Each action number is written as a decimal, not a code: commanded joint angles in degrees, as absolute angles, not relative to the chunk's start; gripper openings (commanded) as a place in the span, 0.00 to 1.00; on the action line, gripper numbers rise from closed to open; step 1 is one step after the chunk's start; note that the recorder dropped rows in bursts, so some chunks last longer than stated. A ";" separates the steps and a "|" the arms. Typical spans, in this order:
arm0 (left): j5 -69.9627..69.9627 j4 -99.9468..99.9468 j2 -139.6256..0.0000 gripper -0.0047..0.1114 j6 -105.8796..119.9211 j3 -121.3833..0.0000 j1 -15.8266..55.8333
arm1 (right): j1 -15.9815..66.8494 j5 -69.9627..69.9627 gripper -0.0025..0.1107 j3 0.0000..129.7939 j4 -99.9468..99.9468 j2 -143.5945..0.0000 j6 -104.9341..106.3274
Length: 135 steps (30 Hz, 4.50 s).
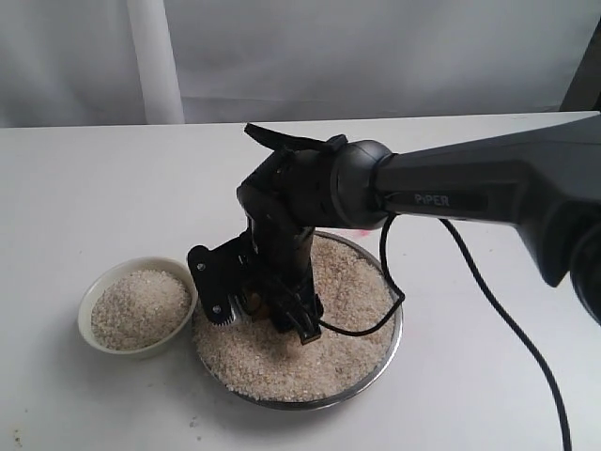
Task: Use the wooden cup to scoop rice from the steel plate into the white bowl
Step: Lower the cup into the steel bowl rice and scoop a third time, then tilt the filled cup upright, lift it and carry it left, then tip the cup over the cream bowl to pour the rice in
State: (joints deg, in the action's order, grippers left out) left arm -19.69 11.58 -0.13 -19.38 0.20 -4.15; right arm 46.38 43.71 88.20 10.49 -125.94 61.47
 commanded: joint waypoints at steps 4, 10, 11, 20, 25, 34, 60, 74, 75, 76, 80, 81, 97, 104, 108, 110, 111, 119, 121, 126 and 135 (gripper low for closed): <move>-19.33 11.26 0.00 0.04 -19.45 0.00 -4.01 | 45.35 44.35 0.02 88.11 1.30 -125.89 61.72; -19.33 11.26 0.00 0.04 -19.45 0.00 -4.01 | 43.55 44.35 0.02 88.11 -3.06 -125.44 64.05; -19.33 11.26 0.00 0.04 -19.45 0.00 -4.01 | 43.29 44.48 0.02 88.11 -3.69 -125.44 64.27; -19.33 11.26 0.00 0.04 -19.45 0.00 -4.01 | 40.11 44.60 0.02 88.11 -12.98 -125.44 68.69; -19.33 11.26 0.00 0.04 -19.45 0.00 -4.01 | 38.27 45.36 0.02 88.11 -17.68 -125.44 71.34; -19.33 11.26 0.00 0.04 -19.45 0.00 -4.01 | 34.83 45.74 0.02 85.36 -29.91 -125.44 79.86; -19.33 11.26 0.00 0.04 -19.45 0.00 -4.01 | 28.03 49.09 0.02 81.11 -47.29 -117.41 96.61; -19.33 11.26 0.00 0.04 -19.45 0.00 -4.01 | 30.34 49.09 0.02 82.07 -44.70 -116.96 93.68; -19.33 11.26 0.00 0.04 -19.45 0.00 -4.01 | 30.83 49.09 0.02 82.97 -43.74 -116.96 92.28; -19.33 11.26 0.00 0.04 -19.45 0.00 -4.01 | 31.49 49.09 0.02 84.11 -41.95 -116.96 90.33; -19.33 11.26 0.00 0.04 -19.45 0.00 -4.01 | 34.22 48.73 0.02 89.53 -35.64 -117.22 84.12; -19.33 11.26 0.00 0.04 -19.45 0.00 -4.01 | 34.80 48.73 0.02 90.89 -34.66 -117.22 83.40; -19.33 11.26 0.00 0.04 -19.45 0.00 -4.01 | 46.28 51.68 0.02 110.36 -10.75 -126.72 73.00; -19.33 11.26 0.00 0.04 -19.45 0.00 -4.01 | 49.42 48.53 0.02 110.76 -1.34 -129.11 71.41; -19.33 11.26 0.00 0.04 -19.45 0.00 -4.01 | 50.39 47.07 0.02 110.76 2.29 -129.48 71.06; -19.33 11.26 0.00 0.04 -19.45 0.00 -4.01 | 50.79 45.79 0.02 110.76 4.45 -129.53 70.41; -19.33 11.26 0.00 0.04 -19.45 0.00 -4.01 | 50.93 45.18 0.02 110.76 5.07 -129.53 70.29; -19.33 11.26 0.00 0.04 -19.45 0.00 -4.01 | 52.06 43.04 0.02 110.76 13.73 -129.68 70.19; -19.33 11.26 0.00 0.04 -19.45 0.00 -4.01 | 52.31 42.82 0.02 110.76 14.11 -130.38 70.19; -19.33 11.26 0.00 0.04 -19.45 0.00 -4.01 | 54.20 42.48 0.02 110.76 18.77 -131.53 70.19; -19.33 11.26 0.00 0.04 -19.45 0.00 -4.01 | 55.47 42.61 0.02 110.76 25.53 -131.53 70.19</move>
